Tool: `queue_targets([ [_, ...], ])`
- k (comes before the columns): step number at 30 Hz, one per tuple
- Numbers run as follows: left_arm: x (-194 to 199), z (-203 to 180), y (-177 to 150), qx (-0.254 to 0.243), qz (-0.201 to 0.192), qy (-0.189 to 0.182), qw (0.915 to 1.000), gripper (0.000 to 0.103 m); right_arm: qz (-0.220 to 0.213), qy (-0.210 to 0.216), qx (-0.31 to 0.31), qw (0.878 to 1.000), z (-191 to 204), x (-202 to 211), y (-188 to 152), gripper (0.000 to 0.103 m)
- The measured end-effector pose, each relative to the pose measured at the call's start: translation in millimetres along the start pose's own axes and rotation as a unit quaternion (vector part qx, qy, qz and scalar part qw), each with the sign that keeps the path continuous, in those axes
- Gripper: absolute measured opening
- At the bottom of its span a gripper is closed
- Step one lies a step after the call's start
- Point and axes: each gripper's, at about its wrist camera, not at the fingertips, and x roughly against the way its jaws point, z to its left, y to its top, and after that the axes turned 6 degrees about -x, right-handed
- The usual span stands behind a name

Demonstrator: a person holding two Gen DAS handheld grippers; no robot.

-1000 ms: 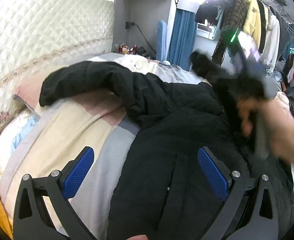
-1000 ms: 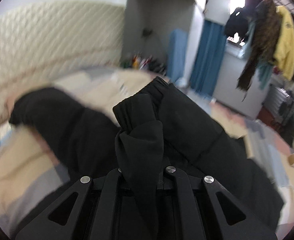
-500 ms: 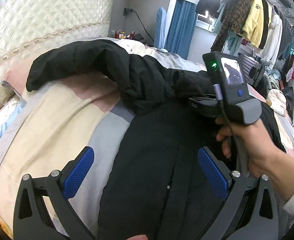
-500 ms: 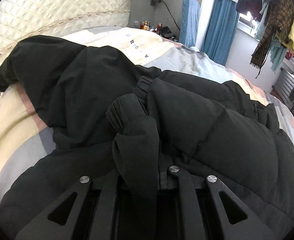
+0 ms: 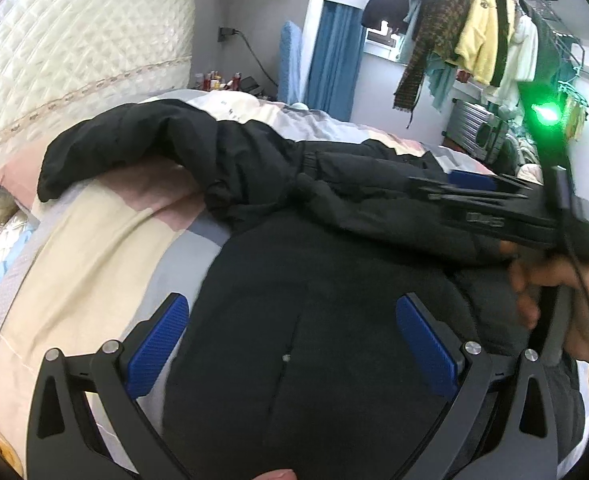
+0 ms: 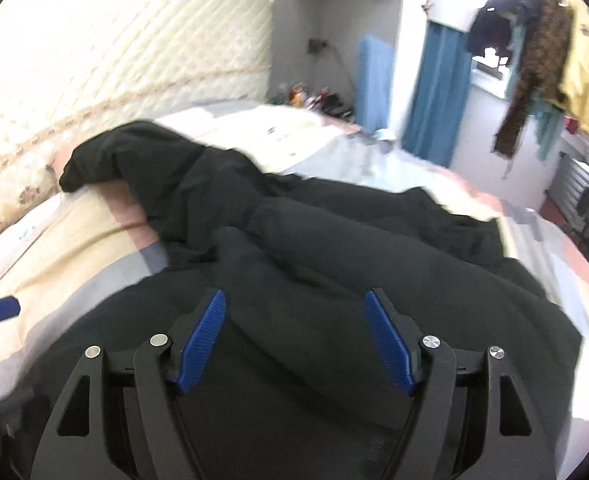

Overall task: Fold large clothes
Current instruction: 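Lift the gripped sleeve with the right tool and lay it across the jacket body, then open the right tool and withdraw it from the folded sleeve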

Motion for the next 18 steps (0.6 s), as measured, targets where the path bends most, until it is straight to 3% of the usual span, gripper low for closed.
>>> queue_targets([
  [5, 4, -19, 2, -0.024, -0.005, 0.0, 0.9997, 0.103, -0.034, -0.048, -0.077, 0.995, -68, 42, -21, 0.071],
  [9, 1, -36, 2, -0.05, 0.0, 0.015, 0.9986, 0.103, -0.049, -0.09, -0.099, 0.99, -106, 65, -37, 0.071],
  [18, -7, -58, -2, -0.075, 0.013, 0.011, 0.9971, 0.103, -0.033, -0.13, -0.162, 0.978, -175, 67, -89, 0.074],
])
